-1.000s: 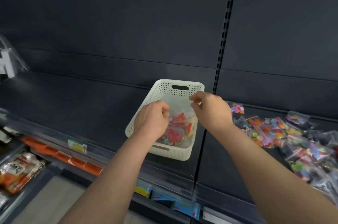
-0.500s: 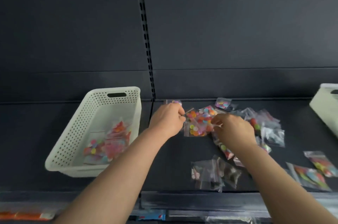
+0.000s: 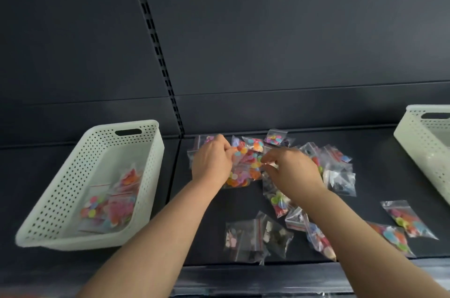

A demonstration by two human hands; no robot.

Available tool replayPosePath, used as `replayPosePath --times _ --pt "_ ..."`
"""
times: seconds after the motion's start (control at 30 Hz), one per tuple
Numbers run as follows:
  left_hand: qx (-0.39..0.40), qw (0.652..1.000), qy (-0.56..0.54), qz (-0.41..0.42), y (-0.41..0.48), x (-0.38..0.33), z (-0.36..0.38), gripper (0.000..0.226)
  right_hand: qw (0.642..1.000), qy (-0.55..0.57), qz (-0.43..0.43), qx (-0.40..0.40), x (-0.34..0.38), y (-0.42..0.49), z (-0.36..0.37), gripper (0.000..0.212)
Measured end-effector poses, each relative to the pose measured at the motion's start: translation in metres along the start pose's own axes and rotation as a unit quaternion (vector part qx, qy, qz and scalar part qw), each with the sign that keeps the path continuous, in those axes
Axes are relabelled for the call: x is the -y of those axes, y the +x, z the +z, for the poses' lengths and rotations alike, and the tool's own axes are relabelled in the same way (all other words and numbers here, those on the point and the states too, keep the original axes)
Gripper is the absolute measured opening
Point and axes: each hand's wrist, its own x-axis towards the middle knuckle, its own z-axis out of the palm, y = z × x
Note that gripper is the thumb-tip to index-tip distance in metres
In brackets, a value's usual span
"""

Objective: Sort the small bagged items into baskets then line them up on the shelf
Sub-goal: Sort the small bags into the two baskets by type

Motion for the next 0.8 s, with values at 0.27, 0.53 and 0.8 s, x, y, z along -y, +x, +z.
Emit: replayPosePath --times 0.27,0.53,0.8 --pt "-0.035 0.999 -0.021 -0.03 -0.011 0.021 -0.035 0.02 0.99 -0.058 -0.096 0.086 0.034 0.021 0.025 0.038" --pt "-0.108 0.991 -0.069 -0.04 -0.03 0.031 -0.077 0.015 0.993 0.092 -0.065 -0.025 0.043 0.024 0.019 0.013" --pt "-0.109 0.978 -0.008 -0.176 -0.046 0.128 -0.132 0.027 0.984 0.134 -0.116 -0.016 0.112 0.023 0.024 0.014"
